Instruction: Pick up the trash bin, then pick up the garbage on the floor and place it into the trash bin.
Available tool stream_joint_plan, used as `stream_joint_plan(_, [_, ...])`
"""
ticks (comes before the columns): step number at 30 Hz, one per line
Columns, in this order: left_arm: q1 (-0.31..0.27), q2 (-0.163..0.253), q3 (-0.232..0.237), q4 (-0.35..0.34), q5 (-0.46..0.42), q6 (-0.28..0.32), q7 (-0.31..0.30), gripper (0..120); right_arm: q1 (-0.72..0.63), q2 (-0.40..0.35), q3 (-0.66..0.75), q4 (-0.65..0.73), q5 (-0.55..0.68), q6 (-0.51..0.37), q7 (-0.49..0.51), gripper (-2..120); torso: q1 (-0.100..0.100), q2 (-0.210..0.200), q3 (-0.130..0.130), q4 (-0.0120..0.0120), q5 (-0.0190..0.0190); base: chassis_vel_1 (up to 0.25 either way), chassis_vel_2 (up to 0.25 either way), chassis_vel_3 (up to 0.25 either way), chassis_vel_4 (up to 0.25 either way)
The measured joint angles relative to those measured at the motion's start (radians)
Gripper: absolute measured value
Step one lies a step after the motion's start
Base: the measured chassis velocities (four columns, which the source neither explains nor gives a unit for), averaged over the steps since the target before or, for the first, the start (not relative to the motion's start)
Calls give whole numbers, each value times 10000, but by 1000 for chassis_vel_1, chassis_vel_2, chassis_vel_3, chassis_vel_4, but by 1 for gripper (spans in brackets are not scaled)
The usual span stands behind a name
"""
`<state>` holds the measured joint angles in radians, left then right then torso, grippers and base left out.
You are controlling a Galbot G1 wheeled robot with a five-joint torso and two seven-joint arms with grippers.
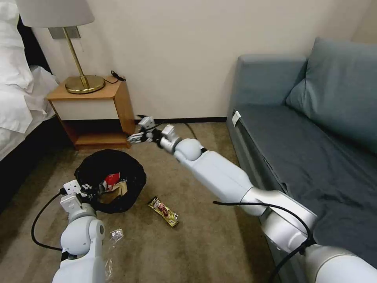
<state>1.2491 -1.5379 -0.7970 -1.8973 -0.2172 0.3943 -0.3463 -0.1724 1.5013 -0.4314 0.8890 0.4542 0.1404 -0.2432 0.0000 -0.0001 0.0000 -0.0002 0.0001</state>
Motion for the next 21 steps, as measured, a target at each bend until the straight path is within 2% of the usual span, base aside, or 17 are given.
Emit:
stream_joint_plan(11, [29, 56, -49, -101, -52, 6, 23, 2, -503, -265, 293, -1481, -929, 100, -811, 100, 0, 0, 0, 1, 1, 0, 0, 0, 0])
stream_joint_plan(16, [63, 83, -112, -179, -97, 70, 29, 2, -941, -310, 267, -2270, -1467, 405, -2373, 100, 0, 0, -1, 2, 0, 0, 0, 0, 0])
stream_joint_plan(21, [9, 54, -97, -125, -76, 72, 29, 2, -1390, -152, 151, -2823, -1980, 912, -3140, 100, -1, 1, 0, 1, -1, 0, 0, 0, 0])
